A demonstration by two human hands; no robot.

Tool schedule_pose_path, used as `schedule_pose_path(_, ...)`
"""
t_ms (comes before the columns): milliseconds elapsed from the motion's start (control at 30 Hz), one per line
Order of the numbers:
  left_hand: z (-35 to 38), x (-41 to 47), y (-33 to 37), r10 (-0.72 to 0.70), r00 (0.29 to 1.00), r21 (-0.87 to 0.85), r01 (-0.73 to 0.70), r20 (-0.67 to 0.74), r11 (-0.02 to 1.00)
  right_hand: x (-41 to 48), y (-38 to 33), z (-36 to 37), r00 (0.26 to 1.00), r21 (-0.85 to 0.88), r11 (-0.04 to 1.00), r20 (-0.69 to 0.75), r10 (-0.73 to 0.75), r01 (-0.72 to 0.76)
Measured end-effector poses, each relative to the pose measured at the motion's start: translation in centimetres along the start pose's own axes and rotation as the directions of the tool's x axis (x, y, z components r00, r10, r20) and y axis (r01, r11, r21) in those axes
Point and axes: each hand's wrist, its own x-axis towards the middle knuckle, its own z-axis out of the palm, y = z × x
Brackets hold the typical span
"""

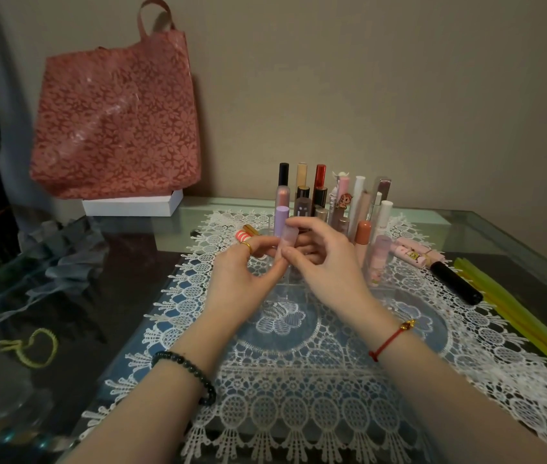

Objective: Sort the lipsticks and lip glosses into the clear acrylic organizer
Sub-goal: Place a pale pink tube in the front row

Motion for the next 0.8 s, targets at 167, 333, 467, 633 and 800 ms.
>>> schedule_pose_path(167, -0.01, -0.02, 0.07, -0.010, 1.000, -0.012, 0.010, 0.014, 1.000, 0.03, 0.41, 0.13, 1.000, -0.012, 1.000, 0.018, 0.006, -0.005)
schedule_pose_path(333, -0.10, -0.15, 0.17, -0.013, 1.000, 0.003, 0.013, 0.013, 1.000, -0.05, 0.70, 0.24, 1.000, -0.016, 1.000, 0.017, 0.000, 0.000)
schedule_pose_path(467, -0.10, -0.18, 0.17, -0.034, 0.999, 0.012, 0.034, 0.025, 0.999, -0.16, 0.84, 0.36, 1.000, -0.042, 0.999, 0.024, -0.004, 0.005)
schedule_pose_path(633, -0.09, -0.23, -0.11, -0.053, 0.998, 0.058, 0.051, 0.036, 0.997, -0.23, 0.94, 0.39, 0.999, -0.091, 0.996, 0.025, -0.021, 0.023)
schedule_pose_path(800, -0.06, -0.28, -0.28, -0.054, 0.997, 0.057, 0.051, 0.052, 0.997, -0.27, 0.91, 0.37, 0.999, -0.122, 0.992, 0.028, -0.023, 0.026)
